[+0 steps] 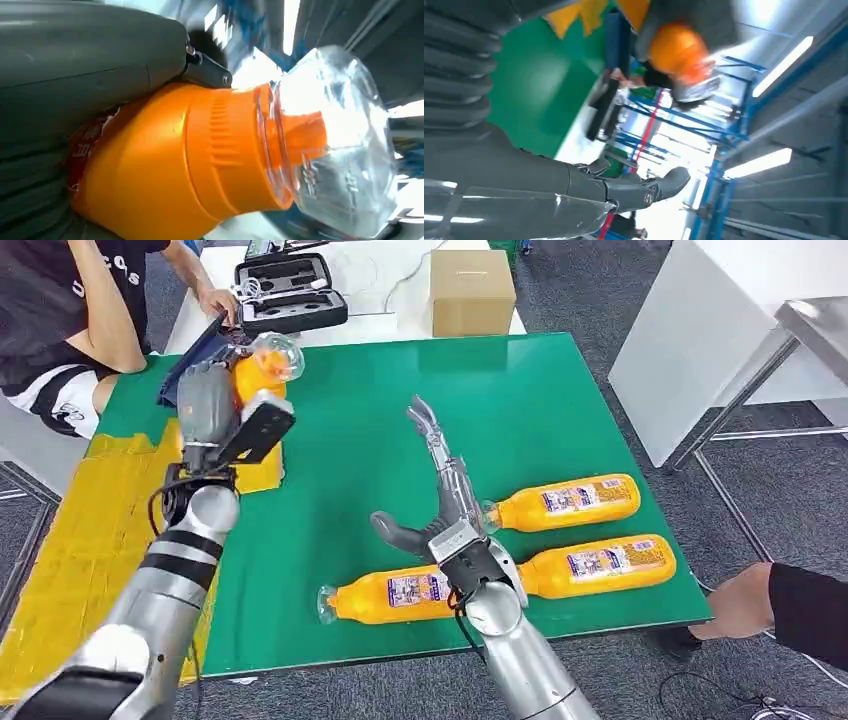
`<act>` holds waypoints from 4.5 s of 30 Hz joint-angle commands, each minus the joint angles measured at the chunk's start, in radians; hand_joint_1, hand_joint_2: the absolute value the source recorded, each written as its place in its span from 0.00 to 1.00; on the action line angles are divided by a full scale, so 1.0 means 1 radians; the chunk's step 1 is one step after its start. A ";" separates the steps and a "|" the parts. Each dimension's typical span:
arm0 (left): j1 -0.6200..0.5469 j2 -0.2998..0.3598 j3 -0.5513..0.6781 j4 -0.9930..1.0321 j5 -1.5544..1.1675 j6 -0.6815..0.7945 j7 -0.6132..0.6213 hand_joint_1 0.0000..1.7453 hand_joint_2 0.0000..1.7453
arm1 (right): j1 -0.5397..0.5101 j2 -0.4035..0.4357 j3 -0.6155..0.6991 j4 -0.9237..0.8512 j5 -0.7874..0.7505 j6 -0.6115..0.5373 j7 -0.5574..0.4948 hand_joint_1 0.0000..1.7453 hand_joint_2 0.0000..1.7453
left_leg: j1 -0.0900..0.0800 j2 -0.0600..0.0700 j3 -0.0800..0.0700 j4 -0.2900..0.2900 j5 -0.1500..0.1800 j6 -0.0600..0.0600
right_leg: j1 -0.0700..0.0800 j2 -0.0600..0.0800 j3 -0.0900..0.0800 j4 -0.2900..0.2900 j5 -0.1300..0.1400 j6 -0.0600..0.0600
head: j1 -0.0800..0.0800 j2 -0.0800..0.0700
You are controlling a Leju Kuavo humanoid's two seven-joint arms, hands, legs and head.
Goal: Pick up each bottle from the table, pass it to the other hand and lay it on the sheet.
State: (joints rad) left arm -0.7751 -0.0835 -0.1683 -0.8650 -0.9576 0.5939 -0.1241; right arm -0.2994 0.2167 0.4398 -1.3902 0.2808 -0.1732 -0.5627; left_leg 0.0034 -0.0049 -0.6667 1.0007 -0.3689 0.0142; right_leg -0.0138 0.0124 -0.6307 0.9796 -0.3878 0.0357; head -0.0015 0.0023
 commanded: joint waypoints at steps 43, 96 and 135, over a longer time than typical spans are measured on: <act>-0.036 0.172 0.033 0.624 -0.408 -0.289 0.256 1.00 1.00 | 0.018 -0.060 0.050 -0.096 -0.094 0.025 -0.028 0.00 1.00 | 0.000 0.002 0.006 0.000 -0.004 -0.001 | 0.001 0.002 0.006 0.000 -0.003 -0.002 | 0.000 0.000; 0.215 0.022 0.273 0.077 0.566 -0.789 -0.504 0.00 1.00 | -0.003 -0.150 0.126 0.107 0.344 -0.065 0.156 0.00 1.00 | 0.000 0.002 0.009 -0.002 -0.003 -0.001 | 0.000 0.001 0.009 -0.002 -0.002 -0.001 | 0.000 0.000; 0.429 -0.027 0.104 -0.154 0.805 -0.805 -0.452 0.00 1.00 | 0.082 -0.242 0.074 0.323 0.846 -0.113 0.504 0.00 1.00 | 0.000 0.000 0.008 0.000 -0.005 -0.001 | 0.000 -0.001 0.008 -0.001 -0.004 -0.002 | 0.000 0.000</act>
State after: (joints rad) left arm -0.3612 -0.1000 -0.0366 -1.0029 -0.1449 -0.2205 -0.5966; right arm -0.1857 -0.0427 0.5738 -1.1826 1.0318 -0.2743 -0.1343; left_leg 0.0029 -0.0053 -0.6659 1.0003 -0.3706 0.0138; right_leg -0.0141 0.0130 -0.6298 0.9789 -0.3885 0.0357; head -0.0015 0.0023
